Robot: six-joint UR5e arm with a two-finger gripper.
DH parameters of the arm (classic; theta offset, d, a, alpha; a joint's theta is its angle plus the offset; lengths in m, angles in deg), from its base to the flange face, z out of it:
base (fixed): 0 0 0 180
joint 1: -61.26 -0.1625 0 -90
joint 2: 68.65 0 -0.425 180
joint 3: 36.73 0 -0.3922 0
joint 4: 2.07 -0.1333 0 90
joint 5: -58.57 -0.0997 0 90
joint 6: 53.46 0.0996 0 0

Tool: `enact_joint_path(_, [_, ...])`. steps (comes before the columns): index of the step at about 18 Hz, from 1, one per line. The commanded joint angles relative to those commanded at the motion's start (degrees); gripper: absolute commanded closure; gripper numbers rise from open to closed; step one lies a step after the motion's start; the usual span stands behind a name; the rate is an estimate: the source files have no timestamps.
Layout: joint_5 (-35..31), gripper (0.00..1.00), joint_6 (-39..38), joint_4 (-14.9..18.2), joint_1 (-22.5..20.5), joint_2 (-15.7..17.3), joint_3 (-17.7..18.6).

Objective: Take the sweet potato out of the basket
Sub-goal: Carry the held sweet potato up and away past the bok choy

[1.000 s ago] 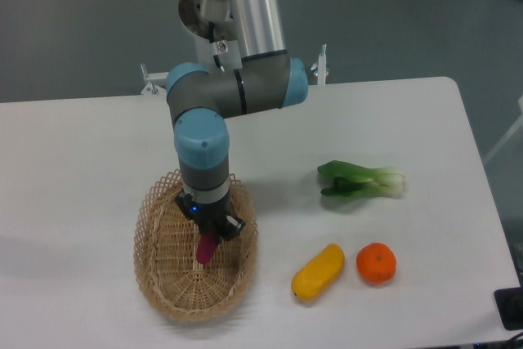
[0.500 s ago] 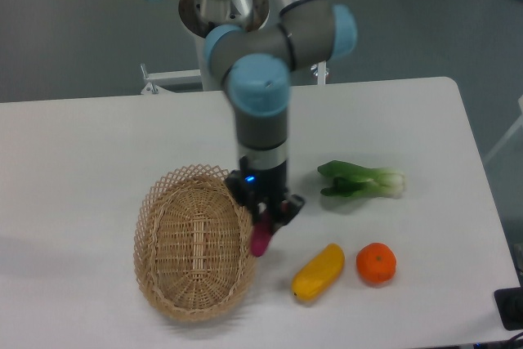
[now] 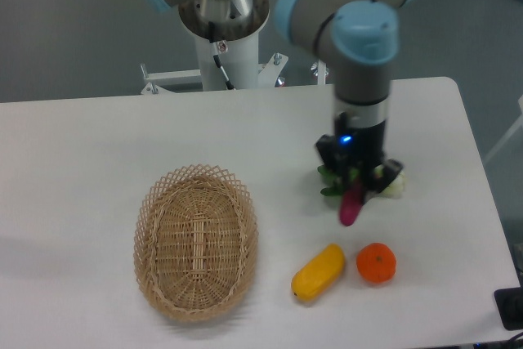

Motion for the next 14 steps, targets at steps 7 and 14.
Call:
enact_joint_path(7, [2.64,0.87,2.04,0.26,-2.47,0.09,-0.53])
enact_joint_path(14, [2.47,0.87,1.95,0.18,-2.47,0.35,-0.79])
